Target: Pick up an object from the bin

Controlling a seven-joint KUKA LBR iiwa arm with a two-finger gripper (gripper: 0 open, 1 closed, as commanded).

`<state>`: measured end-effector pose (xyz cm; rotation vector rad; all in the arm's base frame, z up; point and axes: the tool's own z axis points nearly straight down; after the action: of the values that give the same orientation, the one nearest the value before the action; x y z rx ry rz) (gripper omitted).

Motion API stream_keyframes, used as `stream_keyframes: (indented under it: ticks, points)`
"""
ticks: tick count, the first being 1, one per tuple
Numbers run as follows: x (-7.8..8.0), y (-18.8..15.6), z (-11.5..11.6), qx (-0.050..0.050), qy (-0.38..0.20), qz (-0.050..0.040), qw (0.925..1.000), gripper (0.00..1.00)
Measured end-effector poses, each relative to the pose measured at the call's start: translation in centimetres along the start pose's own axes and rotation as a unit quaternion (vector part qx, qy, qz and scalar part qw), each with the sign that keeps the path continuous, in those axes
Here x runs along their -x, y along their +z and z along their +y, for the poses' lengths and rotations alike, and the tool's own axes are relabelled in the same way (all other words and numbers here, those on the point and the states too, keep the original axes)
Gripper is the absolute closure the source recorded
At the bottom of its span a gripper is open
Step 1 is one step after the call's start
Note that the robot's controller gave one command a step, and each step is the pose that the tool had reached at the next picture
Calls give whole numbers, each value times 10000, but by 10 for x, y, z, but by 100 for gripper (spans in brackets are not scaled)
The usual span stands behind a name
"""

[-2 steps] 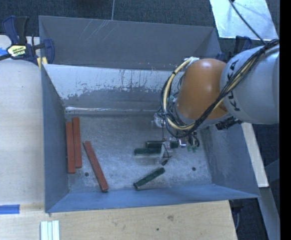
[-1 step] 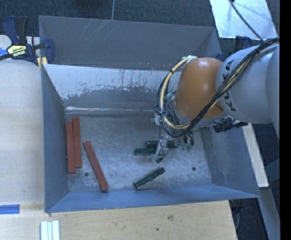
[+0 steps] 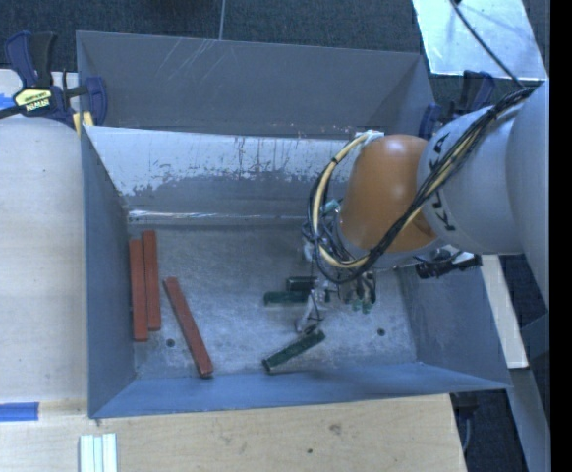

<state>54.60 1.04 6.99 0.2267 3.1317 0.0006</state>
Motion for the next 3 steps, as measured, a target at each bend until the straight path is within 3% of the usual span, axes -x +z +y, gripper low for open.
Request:
stream_keyframes:
  ticks: [1,2,3]
  points:
    - [1,0,0,-2,-10,-8,10000,0]
    - [1,0,0,-2,-12,-12,10000,100]
    - [2,-22,0,3,-19,-21,10000,100]
